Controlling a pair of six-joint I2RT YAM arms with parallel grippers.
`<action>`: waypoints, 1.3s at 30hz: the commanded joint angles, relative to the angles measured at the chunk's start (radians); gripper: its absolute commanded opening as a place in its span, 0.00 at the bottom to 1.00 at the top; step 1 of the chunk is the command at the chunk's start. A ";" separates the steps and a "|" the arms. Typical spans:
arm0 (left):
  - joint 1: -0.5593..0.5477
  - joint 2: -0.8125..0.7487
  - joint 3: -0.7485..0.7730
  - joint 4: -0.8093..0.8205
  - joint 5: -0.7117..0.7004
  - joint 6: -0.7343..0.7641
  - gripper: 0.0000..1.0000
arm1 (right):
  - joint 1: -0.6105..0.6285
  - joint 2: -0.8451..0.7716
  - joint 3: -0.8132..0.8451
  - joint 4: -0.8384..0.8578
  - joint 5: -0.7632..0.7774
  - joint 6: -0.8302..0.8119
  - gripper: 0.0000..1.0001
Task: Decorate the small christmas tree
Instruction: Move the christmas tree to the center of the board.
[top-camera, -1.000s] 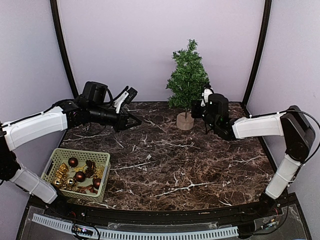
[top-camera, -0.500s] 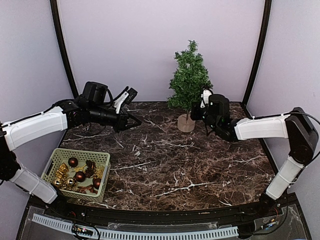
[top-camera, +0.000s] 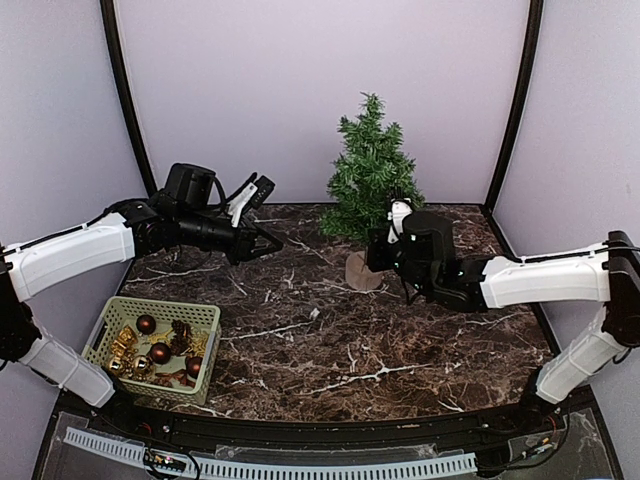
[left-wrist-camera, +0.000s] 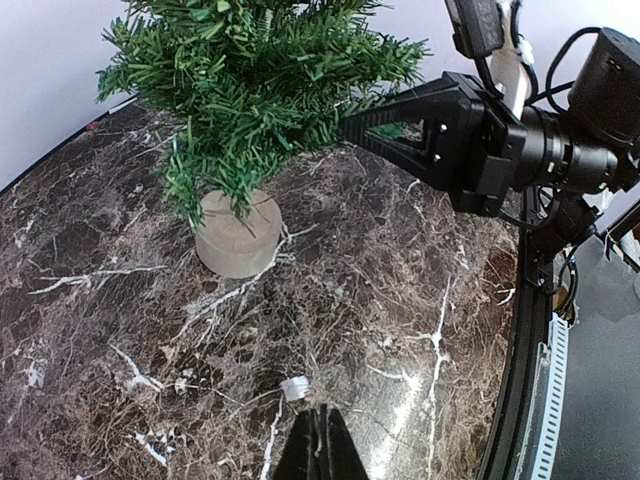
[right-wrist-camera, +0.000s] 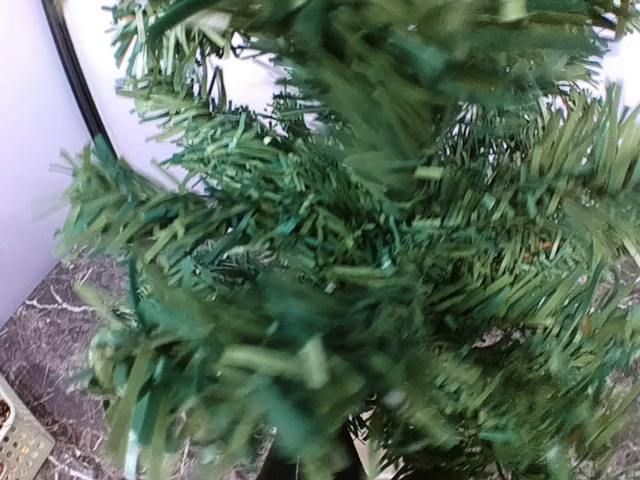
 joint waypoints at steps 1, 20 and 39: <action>-0.003 -0.040 0.021 -0.004 0.010 0.016 0.00 | 0.090 -0.050 -0.021 -0.002 0.102 0.060 0.00; -0.005 -0.082 0.060 -0.079 0.156 0.119 0.00 | 0.283 -0.148 -0.082 -0.020 0.223 0.151 0.41; -0.302 0.030 0.320 -0.261 0.075 0.029 0.00 | 0.418 -0.441 -0.166 -0.003 0.098 0.019 0.84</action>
